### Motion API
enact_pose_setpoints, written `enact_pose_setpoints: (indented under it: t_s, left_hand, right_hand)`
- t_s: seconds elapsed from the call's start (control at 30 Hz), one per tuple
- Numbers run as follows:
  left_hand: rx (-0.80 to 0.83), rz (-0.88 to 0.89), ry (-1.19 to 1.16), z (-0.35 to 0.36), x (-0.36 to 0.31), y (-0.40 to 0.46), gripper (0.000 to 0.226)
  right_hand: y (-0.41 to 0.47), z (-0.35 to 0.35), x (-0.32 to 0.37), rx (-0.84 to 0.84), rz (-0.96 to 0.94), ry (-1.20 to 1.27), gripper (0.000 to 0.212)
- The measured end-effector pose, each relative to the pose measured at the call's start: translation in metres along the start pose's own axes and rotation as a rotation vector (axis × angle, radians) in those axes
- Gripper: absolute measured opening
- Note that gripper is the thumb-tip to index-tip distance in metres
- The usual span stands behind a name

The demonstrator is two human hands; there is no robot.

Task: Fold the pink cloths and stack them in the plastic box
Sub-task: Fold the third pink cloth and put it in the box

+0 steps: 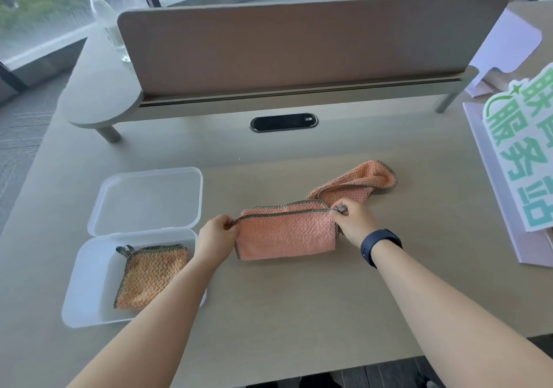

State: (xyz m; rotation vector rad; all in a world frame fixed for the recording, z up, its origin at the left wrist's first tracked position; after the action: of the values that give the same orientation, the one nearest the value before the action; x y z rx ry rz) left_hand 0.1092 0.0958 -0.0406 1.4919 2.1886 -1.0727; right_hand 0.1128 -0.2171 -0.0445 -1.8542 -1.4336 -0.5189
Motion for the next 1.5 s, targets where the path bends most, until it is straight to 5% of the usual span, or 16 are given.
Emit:
enact_pose_setpoints:
  t_s: [0.57, 0.73, 1.2, 1.4, 1.5]
  left_hand:
    - [-0.052, -0.095, 0.070, 0.031, 0.003, 0.051, 0.014]
    - [-0.040, 0.013, 0.160, 0.034, -0.001, 0.051, 0.036]
    - [0.114, 0.142, 0.402, 0.044, -0.007, 0.016, 0.008]
    - [0.188, 0.271, 0.312, 0.058, 0.004, -0.044, 0.064]
    - [0.226, 0.311, 0.302, 0.062, 0.014, -0.059, 0.063]
  right_hand:
    - [0.049, 0.020, -0.001, -0.036, 0.093, -0.276, 0.019]
    - [0.050, 0.026, -0.001, -0.018, 0.067, -0.301, 0.016]
    - [0.041, 0.016, 0.035, -0.152, -0.088, -0.424, 0.008]
    - [0.041, 0.039, 0.083, -0.102, -0.221, -0.459, 0.010]
    - [0.042, 0.058, 0.098, -0.065, -0.267, -0.471, 0.013]
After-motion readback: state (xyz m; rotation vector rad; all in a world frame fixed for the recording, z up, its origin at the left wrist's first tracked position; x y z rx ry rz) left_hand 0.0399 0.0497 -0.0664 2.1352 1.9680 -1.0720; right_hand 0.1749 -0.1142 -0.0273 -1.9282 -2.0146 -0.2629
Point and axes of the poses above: each hand's wrist, its own y-axis towards the middle knuckle, its own z-axis out of the palm, x = y × z, the point moved 3 cm from there along y, towards the middle knuckle, and after that the axes turned 3 degrees about -z, right-handed, at the moved point
